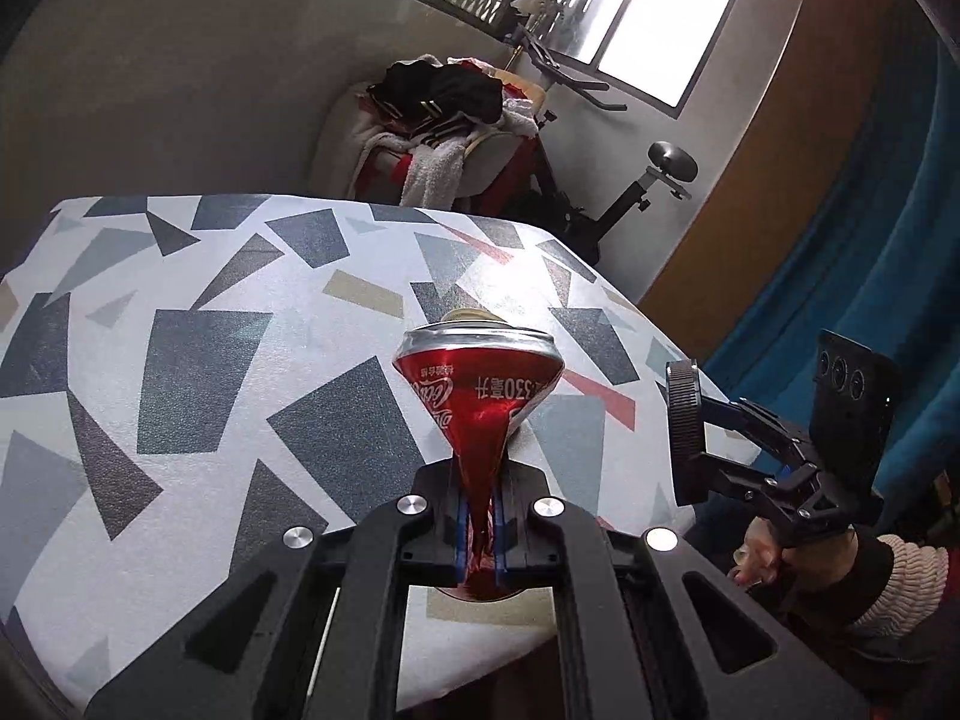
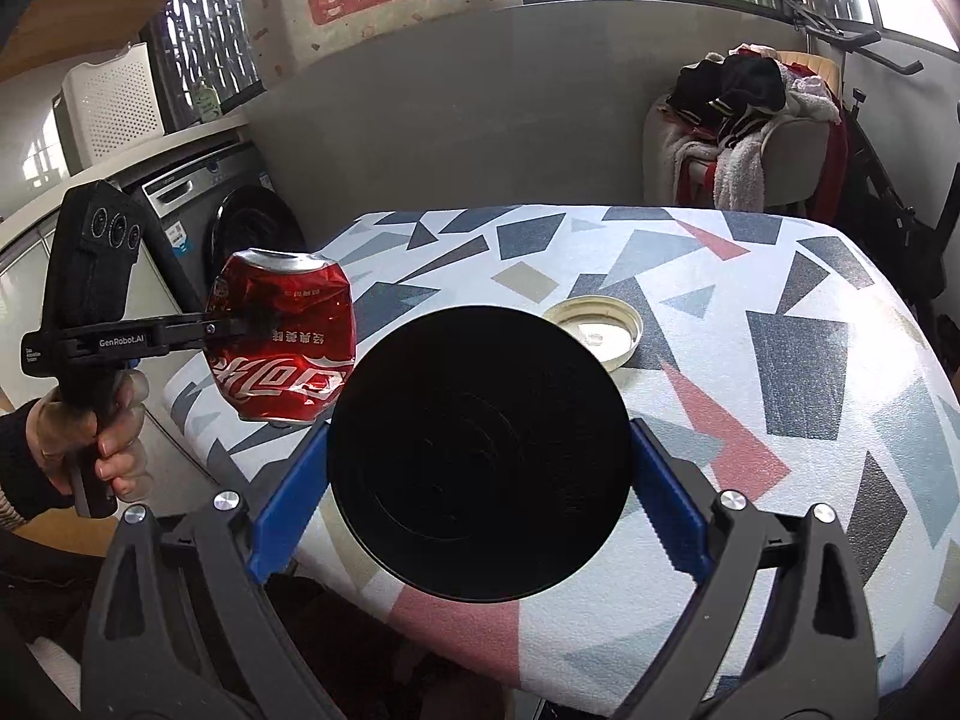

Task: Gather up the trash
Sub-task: 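Carry the can over the bin with the left gripper while the right carries the disc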

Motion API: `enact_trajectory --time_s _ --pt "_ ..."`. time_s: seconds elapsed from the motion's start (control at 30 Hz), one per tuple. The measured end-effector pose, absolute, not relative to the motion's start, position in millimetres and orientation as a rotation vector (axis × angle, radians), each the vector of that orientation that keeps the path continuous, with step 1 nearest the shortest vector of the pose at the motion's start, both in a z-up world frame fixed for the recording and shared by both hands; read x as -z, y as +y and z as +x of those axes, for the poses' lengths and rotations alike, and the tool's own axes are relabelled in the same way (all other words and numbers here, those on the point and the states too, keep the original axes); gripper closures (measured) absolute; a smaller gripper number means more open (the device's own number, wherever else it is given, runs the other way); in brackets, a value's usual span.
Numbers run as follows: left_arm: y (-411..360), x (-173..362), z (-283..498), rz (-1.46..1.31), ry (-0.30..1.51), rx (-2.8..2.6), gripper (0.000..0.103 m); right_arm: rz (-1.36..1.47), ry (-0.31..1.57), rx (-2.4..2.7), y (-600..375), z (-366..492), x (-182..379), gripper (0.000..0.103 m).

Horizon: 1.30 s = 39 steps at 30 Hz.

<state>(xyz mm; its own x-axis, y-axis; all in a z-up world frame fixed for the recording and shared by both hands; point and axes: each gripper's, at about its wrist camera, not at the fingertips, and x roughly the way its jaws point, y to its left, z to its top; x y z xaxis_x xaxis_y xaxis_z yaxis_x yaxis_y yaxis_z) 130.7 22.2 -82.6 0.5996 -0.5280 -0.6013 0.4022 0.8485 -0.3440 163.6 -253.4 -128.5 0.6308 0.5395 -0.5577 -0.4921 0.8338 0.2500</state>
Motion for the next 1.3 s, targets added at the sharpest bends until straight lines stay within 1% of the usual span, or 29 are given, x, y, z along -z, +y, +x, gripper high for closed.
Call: enact_trajectory --time_s 0.13,0.23,0.37,0.53,0.67,1.0,1.17,1.2,1.27,1.3 --pt "18 91 78 -0.125 0.760 0.575 0.097 0.069 0.679 -0.617 -244 138 135 0.010" --pt "20 106 48 -0.152 0.792 0.597 0.097 0.049 0.683 -0.637 -239 118 139 0.010" --pt "14 124 16 -0.086 0.812 0.608 0.097 0.004 0.679 -0.646 -238 95 146 0.010" --pt "4 141 -12 0.010 0.836 0.637 0.097 0.039 0.706 -0.640 -249 77 164 0.010" --pt "-3 154 -21 0.082 0.852 0.638 0.097 0.036 0.712 -0.626 -253 67 174 0.010" --pt "7 165 -9 0.010 0.878 0.573 0.097 -0.003 0.722 -0.636 -249 65 177 0.010" --pt "4 168 -7 0.019 0.905 0.580 0.097 -0.016 0.732 -0.643 -245 66 179 0.010" --pt "3 168 -7 0.019 0.907 0.584 0.095 -0.019 0.733 -0.645 -243 66 179 0.010" --pt "4 168 -7 0.011 0.906 0.584 0.079 -0.028 0.735 -0.649 -241 66 179 0.010" --pt "5 166 -8 0.007 0.893 0.566 0.051 -0.034 0.735 -0.651 -239 65 179 0.010"
